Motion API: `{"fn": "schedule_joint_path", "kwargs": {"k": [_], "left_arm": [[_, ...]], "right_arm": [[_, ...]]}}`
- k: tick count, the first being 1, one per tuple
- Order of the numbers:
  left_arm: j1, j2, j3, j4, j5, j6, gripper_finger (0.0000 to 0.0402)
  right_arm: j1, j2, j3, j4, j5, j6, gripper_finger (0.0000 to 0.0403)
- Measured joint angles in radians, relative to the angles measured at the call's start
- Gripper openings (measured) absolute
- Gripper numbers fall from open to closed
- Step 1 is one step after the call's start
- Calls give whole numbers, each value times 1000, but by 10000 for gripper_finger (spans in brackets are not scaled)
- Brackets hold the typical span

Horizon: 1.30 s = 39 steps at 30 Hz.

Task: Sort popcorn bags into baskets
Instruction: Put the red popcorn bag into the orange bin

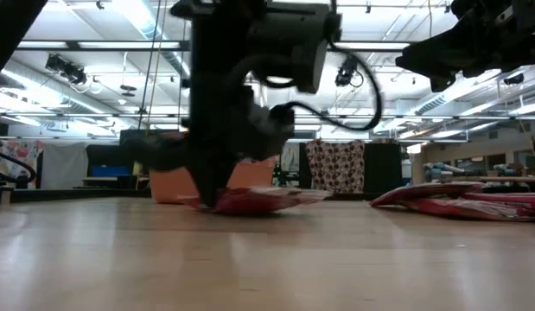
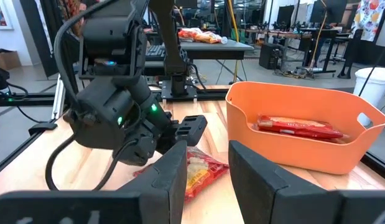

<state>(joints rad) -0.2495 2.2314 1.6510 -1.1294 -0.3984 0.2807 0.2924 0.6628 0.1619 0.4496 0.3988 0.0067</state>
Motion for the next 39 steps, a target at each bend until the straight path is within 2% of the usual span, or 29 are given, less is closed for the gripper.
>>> {"fn": "schedule_joint_path", "kwargs": {"k": [7, 18, 21, 26, 39], "left_arm": [[50, 5, 219, -75, 162, -60, 18], [255, 3, 631, -298, 145, -385, 16], [329, -1, 707, -376, 135, -479, 18], [467, -22, 655, -452, 146, -637, 18], [747, -17, 395, -432, 286, -644, 20]], "right_arm": [[0, 0, 0, 2, 0, 1, 123], [0, 12, 0, -1, 0, 0, 123], [0, 12, 0, -1, 0, 0, 123], [0, 13, 0, -1, 0, -1, 123], [0, 13, 0, -13, 1, -10, 123]]}}
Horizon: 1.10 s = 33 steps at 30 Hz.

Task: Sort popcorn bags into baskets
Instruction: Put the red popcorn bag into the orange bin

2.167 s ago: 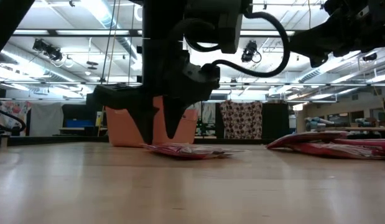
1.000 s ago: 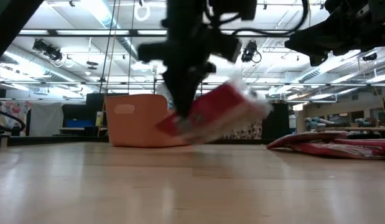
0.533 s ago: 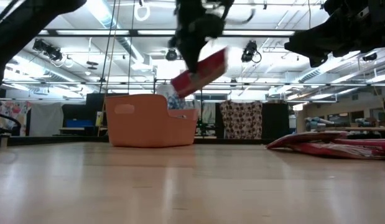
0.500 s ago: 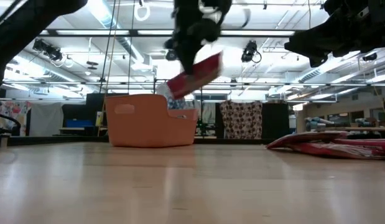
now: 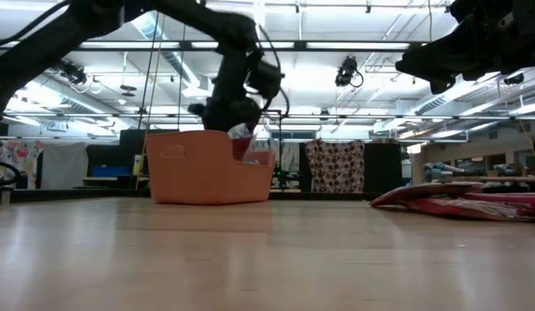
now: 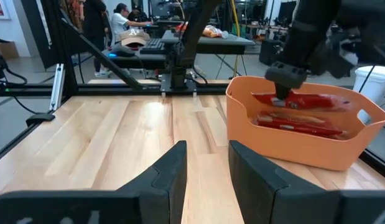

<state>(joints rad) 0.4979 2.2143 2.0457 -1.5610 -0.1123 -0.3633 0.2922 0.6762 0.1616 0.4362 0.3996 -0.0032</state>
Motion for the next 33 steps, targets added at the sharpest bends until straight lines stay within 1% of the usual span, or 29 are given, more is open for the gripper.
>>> {"fn": "schedule_joint_path", "kwargs": {"k": [3, 8, 11, 14, 15, 18, 20, 21, 23, 24, 27, 30, 33], "left_arm": [[31, 0, -40, 41, -1, 1, 33], [32, 0, -42, 45, -16, 3, 101], [18, 0, -16, 51, -37, 15, 139], [-5, 0, 29, 53, -51, 51, 161], [-14, -1, 51, 59, -55, 74, 163], [-45, -2, 120, 90, -53, 209, 165], [-74, -3, 161, 122, -11, 316, 163], [-91, -3, 185, 136, 27, 365, 161], [-132, -3, 228, 147, 91, 435, 158], [-157, -5, 243, 158, 105, 457, 156], [-237, -5, 258, 196, 102, 490, 156], [-319, -5, 258, 218, 87, 510, 155], [-394, -6, 230, 257, 39, 531, 155]], "right_arm": [[0, 0, 0, 0, 0, 0, 123], [0, 0, 0, 2, 0, 0, 123], [0, 0, 0, 2, 0, 0, 123], [0, 0, 0, 1, 0, 0, 123], [0, 0, 0, 0, 0, 0, 123], [0, 0, 0, -2, 0, 0, 123], [0, 0, 0, -2, 0, 0, 123], [0, 0, 0, -2, 0, 1, 123], [0, 0, 0, -3, 0, 12, 123], [0, 0, 0, -6, 0, 21, 123], [0, 0, 0, -20, 0, 37, 123], [0, 0, 0, -56, 23, 45, 123], [1, 0, 0, -120, 31, 56, 123]]}}
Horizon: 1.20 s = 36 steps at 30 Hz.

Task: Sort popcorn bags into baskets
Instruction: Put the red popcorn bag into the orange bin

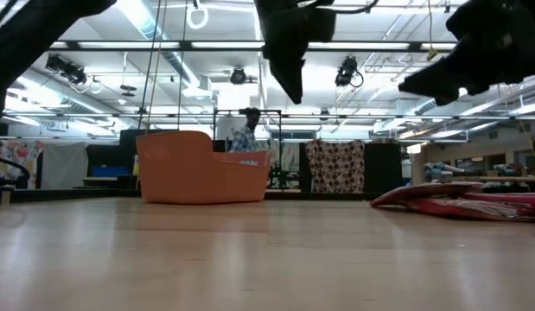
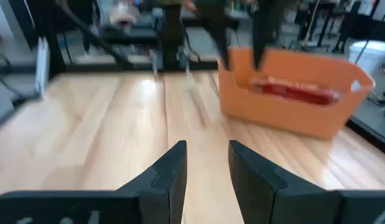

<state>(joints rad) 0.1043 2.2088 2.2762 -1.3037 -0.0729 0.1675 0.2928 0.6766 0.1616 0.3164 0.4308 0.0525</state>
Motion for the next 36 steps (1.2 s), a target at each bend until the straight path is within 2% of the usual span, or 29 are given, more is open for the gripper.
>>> {"fn": "schedule_joint_path", "kwargs": {"k": [7, 11, 17, 22, 26, 36], "left_arm": [[-94, 1, -63, 55, -39, 2, 155], [-124, 2, -124, 93, -86, 3, 155], [-136, 4, -206, 123, -103, -9, 155], [-134, -12, -280, 97, -99, -50, 155], [-135, -99, -388, 146, -111, -63, 155], [-130, -405, -751, 420, -166, -165, 155]], "right_arm": [[0, 59, 13, -49, 74, -22, 123], [2, 133, 66, -48, 74, -26, 123], [17, 283, 123, -51, 74, -16, 123], [28, 343, 146, -49, 73, 6, 123], [28, 338, 146, -48, 73, 6, 123], [29, 305, 147, -42, 47, 27, 123]]}}
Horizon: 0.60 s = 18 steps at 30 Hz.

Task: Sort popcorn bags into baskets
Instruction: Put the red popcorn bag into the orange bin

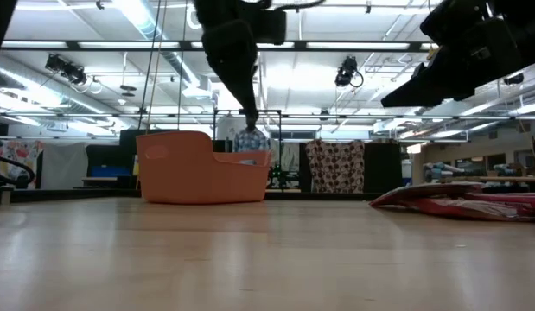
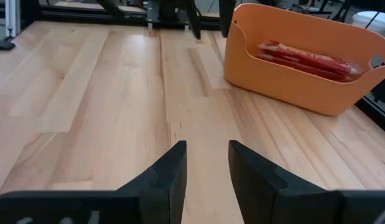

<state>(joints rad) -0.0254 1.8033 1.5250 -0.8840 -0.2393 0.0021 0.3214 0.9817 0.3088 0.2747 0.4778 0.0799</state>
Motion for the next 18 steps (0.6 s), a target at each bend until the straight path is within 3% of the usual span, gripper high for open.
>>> {"fn": "schedule_joint_path", "kwargs": {"k": [12, 18], "left_arm": [[-20, -228, -249, 182, -101, -23, 155], [-36, -321, -426, 274, -141, -9, 155]], "right_arm": [[0, 43, 2, 61, 0, 94, 123], [34, 113, 97, 14, 22, 165, 123]]}}
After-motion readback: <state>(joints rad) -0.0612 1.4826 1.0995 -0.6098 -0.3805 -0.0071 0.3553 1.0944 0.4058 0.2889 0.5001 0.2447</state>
